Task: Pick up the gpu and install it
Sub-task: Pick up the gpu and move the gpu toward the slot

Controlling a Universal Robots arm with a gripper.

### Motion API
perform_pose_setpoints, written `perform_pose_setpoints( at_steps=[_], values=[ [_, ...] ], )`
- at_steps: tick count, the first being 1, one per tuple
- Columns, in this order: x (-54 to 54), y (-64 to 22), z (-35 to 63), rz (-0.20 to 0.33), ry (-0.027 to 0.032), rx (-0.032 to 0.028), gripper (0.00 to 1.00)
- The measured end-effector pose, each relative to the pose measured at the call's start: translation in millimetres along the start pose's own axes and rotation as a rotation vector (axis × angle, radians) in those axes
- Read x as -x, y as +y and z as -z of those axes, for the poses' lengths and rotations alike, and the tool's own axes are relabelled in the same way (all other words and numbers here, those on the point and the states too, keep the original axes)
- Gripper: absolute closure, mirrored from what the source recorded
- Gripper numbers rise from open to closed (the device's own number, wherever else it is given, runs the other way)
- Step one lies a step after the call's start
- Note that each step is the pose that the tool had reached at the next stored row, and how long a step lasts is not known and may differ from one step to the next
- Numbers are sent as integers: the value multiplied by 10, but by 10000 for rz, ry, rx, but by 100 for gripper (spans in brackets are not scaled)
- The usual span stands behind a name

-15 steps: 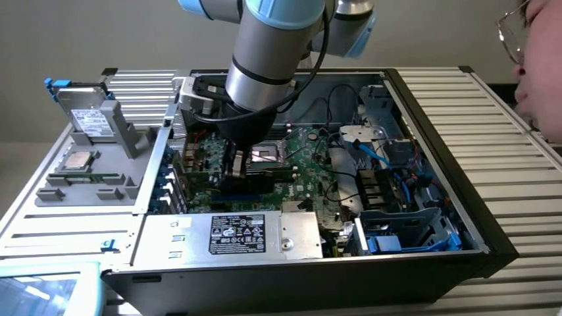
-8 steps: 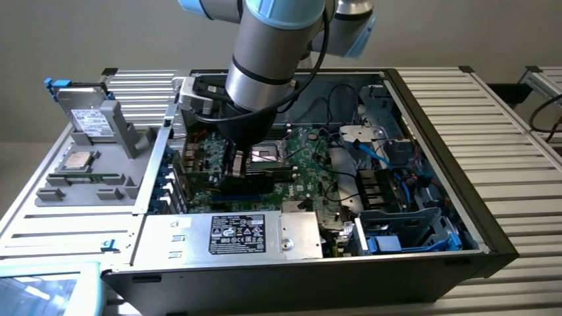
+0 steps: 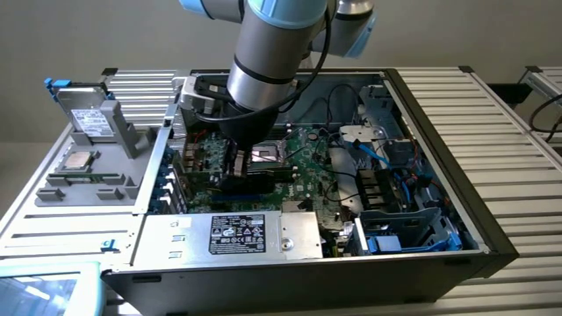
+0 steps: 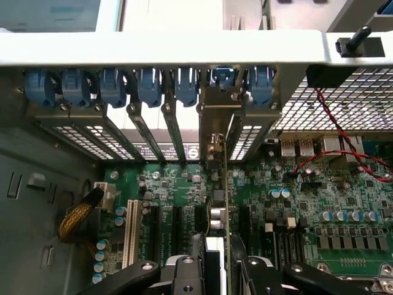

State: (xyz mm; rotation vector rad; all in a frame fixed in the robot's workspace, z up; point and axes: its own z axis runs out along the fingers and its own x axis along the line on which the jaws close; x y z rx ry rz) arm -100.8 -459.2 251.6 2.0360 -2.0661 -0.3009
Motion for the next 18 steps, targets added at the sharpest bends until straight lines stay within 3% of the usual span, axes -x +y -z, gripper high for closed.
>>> perform_pose_setpoints(
  at_steps=[3,18],
  values=[
    [0,-54,17,14,-7,-3,72],
    [32,-40,14,24,-13,0,72]
  ],
)
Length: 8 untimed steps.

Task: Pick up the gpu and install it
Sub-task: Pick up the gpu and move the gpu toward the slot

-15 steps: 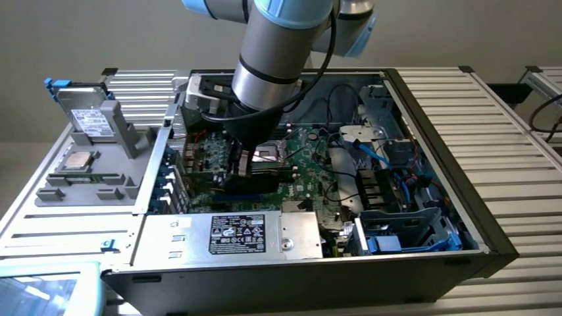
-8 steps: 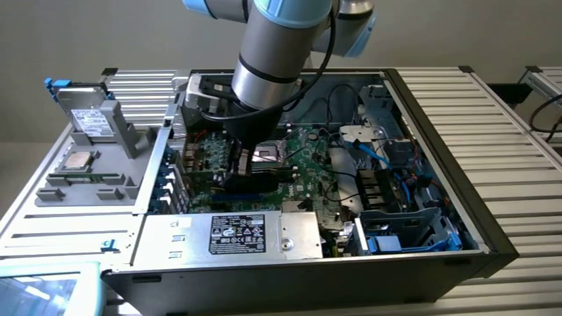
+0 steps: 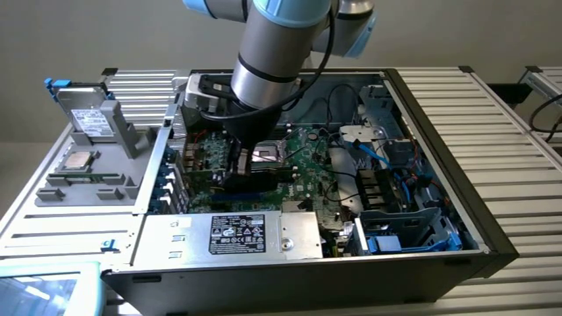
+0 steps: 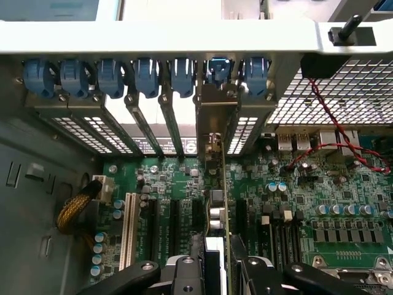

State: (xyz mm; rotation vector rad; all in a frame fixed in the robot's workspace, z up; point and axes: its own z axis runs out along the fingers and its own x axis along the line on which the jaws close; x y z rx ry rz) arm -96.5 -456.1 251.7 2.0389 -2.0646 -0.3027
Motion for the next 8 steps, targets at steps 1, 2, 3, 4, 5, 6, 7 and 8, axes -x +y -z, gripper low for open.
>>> perform_pose_setpoints(
  at_steps=[1,2,3,4,5,6,7,8],
  values=[
    [9,1,-2,1,-3,-2,72],
    [19,3,-1,1,-1,0,72],
    [26,5,-2,2,-1,1,72],
    [28,7,-3,2,-1,1,72],
    [29,13,-4,1,0,1,72],
    [30,24,-7,2,0,1,72],
    [32,39,-11,1,1,2,72],
    [34,53,-16,3,1,-1,72]
  ],
)
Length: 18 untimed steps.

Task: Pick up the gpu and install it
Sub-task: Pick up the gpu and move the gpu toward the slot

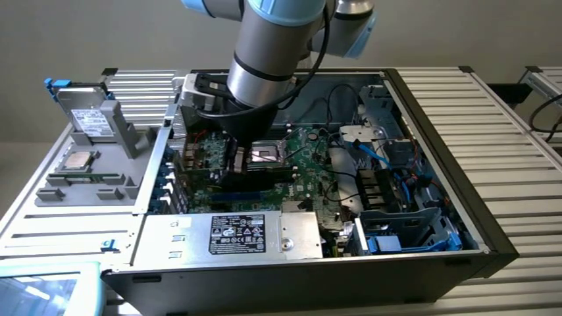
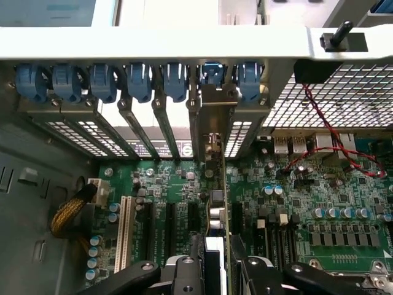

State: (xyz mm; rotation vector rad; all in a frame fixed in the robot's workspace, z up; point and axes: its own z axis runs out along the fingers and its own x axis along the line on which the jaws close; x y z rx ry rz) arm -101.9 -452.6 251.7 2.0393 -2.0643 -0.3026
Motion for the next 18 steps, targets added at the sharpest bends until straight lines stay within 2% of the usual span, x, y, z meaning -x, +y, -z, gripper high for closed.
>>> perform_pose_setpoints(
  at_steps=[18],
  values=[
    [2,-4,-23,-1,-2,2,72]
  ],
)
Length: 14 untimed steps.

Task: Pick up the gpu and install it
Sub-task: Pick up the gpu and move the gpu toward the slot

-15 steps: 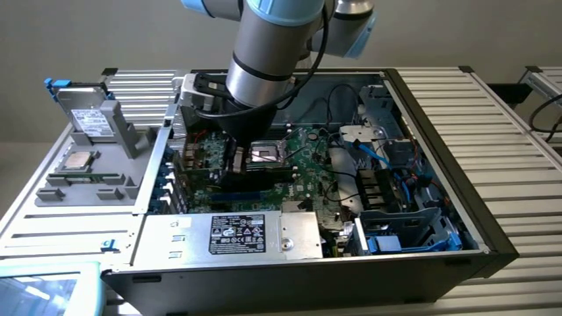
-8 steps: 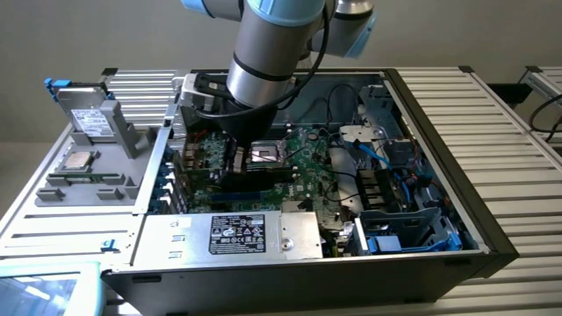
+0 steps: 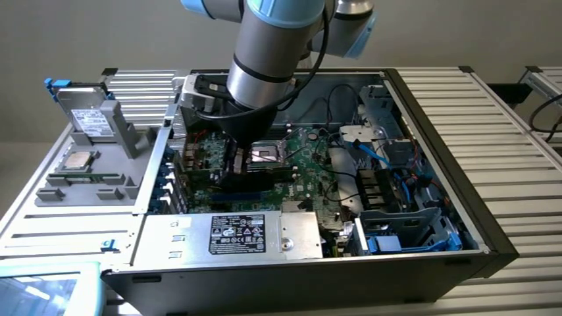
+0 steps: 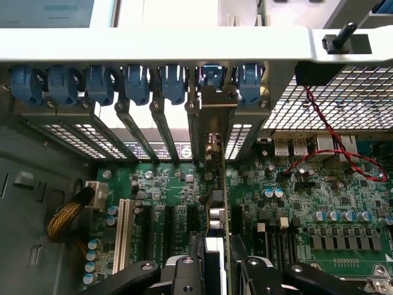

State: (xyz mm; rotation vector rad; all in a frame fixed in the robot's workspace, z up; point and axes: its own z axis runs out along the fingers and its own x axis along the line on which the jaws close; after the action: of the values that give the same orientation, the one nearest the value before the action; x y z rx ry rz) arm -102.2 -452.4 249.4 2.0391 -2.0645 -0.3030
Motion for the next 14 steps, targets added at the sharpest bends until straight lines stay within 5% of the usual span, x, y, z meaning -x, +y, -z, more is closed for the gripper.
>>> perform_pose_setpoints(
  at_steps=[14],
  values=[
    [-18,17,-16,4,0,-3,72]
  ],
)
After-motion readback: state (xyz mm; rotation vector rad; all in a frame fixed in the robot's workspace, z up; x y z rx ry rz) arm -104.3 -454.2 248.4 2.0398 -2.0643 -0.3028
